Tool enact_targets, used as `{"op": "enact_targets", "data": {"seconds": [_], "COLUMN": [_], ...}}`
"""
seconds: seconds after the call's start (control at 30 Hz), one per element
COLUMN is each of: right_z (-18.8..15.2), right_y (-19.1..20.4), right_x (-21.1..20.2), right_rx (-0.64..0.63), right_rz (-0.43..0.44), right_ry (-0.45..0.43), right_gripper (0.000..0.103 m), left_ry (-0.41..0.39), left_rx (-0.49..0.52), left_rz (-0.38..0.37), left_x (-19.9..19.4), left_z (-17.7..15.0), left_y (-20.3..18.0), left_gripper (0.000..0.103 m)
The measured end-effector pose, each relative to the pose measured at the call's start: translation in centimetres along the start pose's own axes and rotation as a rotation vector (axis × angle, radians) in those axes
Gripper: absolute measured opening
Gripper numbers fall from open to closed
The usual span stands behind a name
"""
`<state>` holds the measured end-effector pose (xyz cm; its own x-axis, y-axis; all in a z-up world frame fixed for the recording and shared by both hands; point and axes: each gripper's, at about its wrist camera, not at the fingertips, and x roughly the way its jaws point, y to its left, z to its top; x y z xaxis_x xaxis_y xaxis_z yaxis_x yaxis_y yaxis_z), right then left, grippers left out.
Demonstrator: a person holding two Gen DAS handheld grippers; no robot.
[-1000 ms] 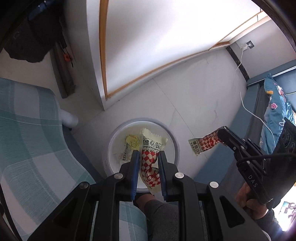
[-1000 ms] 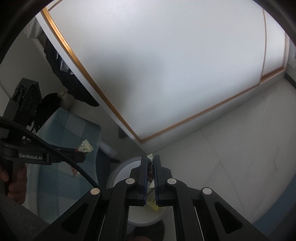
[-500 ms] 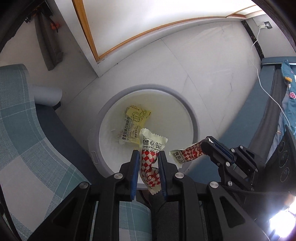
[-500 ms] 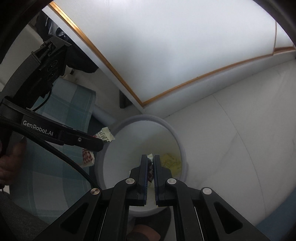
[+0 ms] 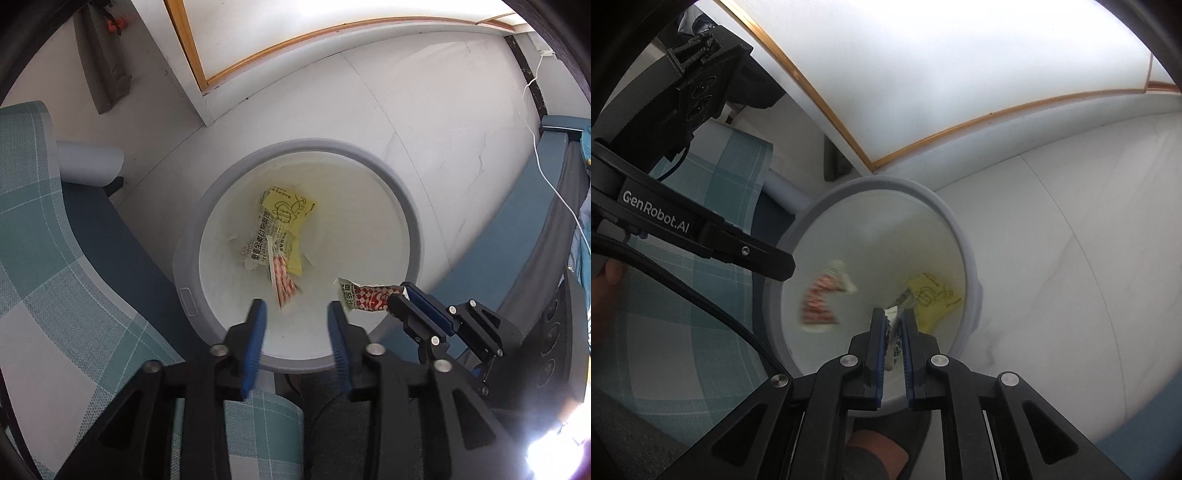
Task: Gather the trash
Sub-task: 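Open both grippers to drop the wrappers into the white bin, then move both open grippers back over the table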
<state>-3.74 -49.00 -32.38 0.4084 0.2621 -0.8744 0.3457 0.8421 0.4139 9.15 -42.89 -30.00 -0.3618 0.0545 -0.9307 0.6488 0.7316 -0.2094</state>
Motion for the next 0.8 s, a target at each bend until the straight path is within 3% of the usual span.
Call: {"op": "enact_targets", "data": {"seconds": [0.03,0.07,0.27,0.47,0.63,0.8], "right_z": [-0.1,-0.3,-0.9,-0.8,0.0,0.7], "right_y": [0.1,0.3,0.3,-0.5,-1.3,-0.2], "right_x": [0.1,0.2,-0.4,-2.4,-4.7,-8.8], "right_rx": [0.003,-0.001,-0.005,0.004,0.056,0.016], "right_rz": [0.016,0.021,0.038,0.02,0.036,0.031], "right_ry": [0.004,0.005,0.009,-0.024,-0.104,-0.247], "right_gripper": [0.011,0.013,0.018,0.035,0.04,0.066], "left_ry": [-0.005,-0.021,-0.023,-0.085,-0.166,-0.238], "left_rx": [0.001,0.0,0.001,0.021,0.032,0.029], "left_rz": [0.004,0.009,0.019,0.063,0.112,0.112], "left_x": [0.0,-0.3,-0.6,-2.2,-4.5,-7.4], "left_z": [0.0,0.0,-0.2,-0.6,-1.6,-3.1], "left_y": [0.1,0.1,-0.1,-0.5,-1.0,-1.1], "left_gripper": [0.057,0.06,0.061,0.061,0.062,0.062]}}
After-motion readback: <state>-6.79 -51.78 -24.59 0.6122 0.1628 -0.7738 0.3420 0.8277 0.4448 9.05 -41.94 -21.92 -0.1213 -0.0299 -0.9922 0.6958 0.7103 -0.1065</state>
